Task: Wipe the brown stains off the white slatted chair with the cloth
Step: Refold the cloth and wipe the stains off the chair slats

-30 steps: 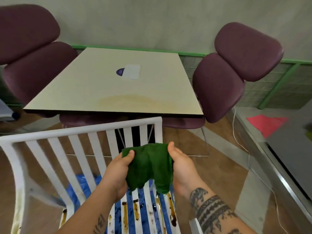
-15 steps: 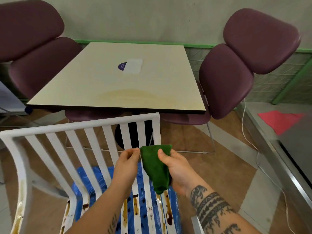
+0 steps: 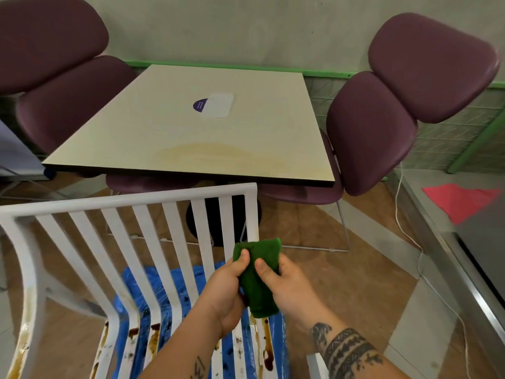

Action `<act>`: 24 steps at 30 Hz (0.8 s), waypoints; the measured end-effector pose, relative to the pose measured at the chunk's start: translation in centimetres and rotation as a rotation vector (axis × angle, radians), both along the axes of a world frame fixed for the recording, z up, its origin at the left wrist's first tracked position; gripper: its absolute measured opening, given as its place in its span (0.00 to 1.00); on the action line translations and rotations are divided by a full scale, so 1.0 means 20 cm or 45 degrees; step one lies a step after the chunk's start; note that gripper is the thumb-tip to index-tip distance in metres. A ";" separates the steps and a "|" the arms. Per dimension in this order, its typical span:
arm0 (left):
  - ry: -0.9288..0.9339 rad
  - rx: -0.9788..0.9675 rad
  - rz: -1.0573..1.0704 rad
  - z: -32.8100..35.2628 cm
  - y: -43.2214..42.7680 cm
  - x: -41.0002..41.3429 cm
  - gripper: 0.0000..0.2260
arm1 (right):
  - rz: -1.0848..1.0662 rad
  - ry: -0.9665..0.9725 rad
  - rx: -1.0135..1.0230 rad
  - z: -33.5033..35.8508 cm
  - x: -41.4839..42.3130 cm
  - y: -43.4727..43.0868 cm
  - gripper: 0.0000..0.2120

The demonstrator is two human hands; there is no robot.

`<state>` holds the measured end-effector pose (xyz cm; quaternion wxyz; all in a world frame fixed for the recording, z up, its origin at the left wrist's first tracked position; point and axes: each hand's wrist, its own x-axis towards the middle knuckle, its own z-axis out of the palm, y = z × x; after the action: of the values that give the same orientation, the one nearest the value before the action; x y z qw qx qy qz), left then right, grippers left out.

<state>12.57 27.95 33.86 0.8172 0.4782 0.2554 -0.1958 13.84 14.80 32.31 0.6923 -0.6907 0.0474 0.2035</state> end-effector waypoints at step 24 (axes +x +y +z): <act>-0.702 2.233 -0.150 -0.03 0.45 0.57 0.17 | 0.449 -0.949 -1.286 -0.41 0.45 -0.05 0.23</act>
<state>23.94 36.97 33.29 0.1827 0.9684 0.0839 0.1476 22.80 13.89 24.16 0.2088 -0.9527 -0.2202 0.0137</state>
